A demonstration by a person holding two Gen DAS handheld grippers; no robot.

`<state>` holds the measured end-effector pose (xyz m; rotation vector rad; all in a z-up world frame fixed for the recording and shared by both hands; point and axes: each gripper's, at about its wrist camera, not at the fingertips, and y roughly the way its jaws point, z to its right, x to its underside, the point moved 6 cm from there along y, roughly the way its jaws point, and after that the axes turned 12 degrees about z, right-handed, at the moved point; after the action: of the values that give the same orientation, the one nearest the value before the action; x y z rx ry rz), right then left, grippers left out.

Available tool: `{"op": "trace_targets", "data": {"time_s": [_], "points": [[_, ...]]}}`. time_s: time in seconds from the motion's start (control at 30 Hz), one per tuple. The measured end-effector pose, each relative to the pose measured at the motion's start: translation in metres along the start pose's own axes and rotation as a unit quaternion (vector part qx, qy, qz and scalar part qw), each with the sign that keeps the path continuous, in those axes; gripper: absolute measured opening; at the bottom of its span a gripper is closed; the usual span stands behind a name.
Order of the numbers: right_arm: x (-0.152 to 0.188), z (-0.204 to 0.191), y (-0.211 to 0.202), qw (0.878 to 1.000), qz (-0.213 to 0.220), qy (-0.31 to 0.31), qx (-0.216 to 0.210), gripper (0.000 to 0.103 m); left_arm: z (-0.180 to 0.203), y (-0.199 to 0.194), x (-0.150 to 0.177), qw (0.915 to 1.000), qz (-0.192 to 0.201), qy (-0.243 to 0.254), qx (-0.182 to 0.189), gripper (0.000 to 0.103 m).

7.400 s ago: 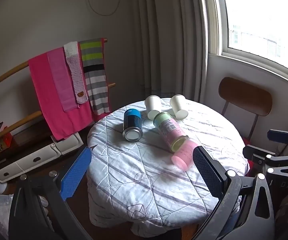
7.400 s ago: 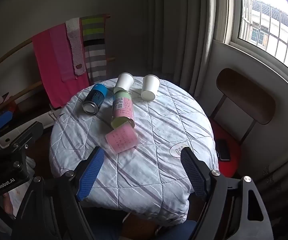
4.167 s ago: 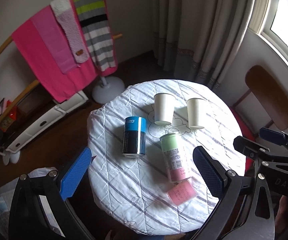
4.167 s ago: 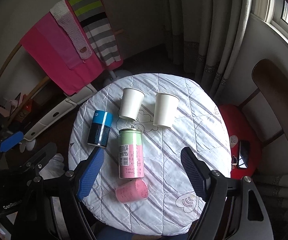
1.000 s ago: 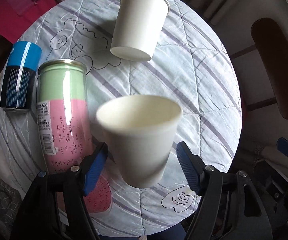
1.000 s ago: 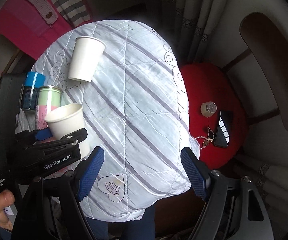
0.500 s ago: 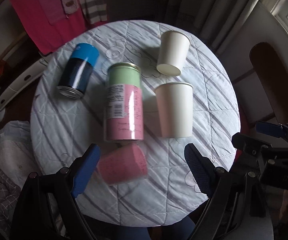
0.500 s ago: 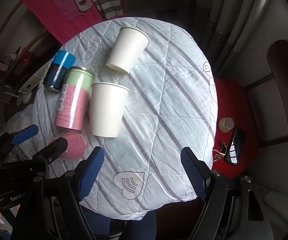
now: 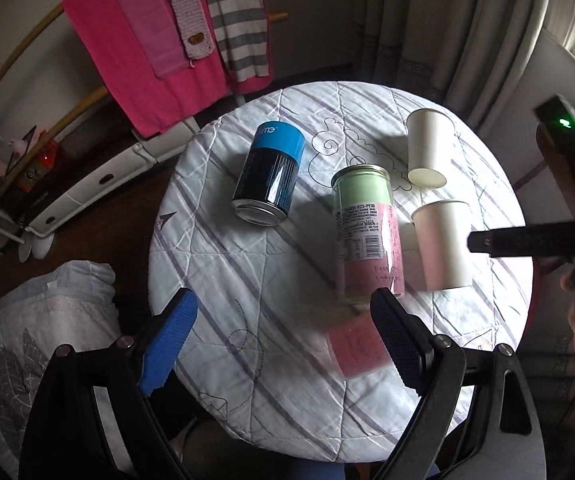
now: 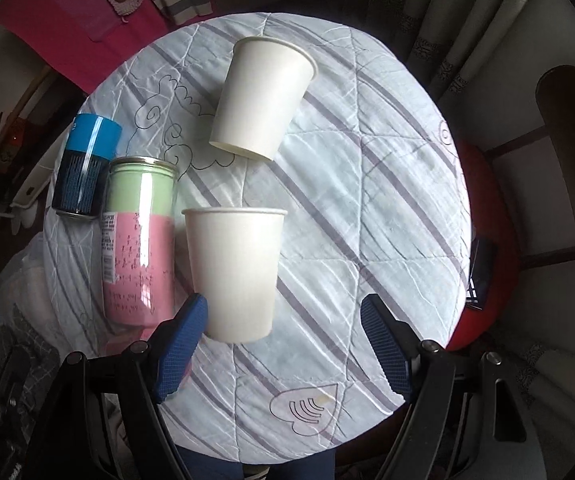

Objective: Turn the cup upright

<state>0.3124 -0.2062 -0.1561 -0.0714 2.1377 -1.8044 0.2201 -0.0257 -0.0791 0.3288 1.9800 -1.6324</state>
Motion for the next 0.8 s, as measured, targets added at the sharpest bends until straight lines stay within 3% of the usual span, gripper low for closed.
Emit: {"op": "trace_targets", "data": {"time_s": [0.17, 0.23, 0.57, 0.63, 0.73, 0.8], "points": [[-0.016, -0.014, 0.031, 0.999, -0.038, -0.014, 0.021, 0.080, -0.005, 0.010, -0.004, 0.9999, -0.001, 0.001, 0.015, 0.090], [-0.018, -0.020, 0.042, 0.998, -0.066, -0.007, -0.007, 0.080, -0.003, 0.016, -0.005, 0.9997, -0.006, 0.001, 0.024, 0.090], [-0.032, -0.033, 0.073, 0.991, -0.118, -0.003, -0.062, 0.082, 0.002, 0.027, -0.004, 0.9987, -0.019, 0.009, 0.046, 0.090], [-0.033, -0.033, 0.080, 0.991, -0.120, -0.001, -0.067, 0.081, 0.001, 0.029, -0.004, 0.9988, -0.021, 0.010, 0.044, 0.090], [-0.032, -0.030, 0.085, 0.991, -0.116, 0.001, -0.073, 0.067, 0.000, 0.030, -0.003, 0.9987, -0.023, 0.009, 0.045, 0.090], [-0.034, -0.027, 0.079, 0.993, -0.088, -0.004, -0.080, 0.067, 0.000, 0.031, -0.002, 0.9986, -0.021, 0.009, 0.047, 0.090]]}}
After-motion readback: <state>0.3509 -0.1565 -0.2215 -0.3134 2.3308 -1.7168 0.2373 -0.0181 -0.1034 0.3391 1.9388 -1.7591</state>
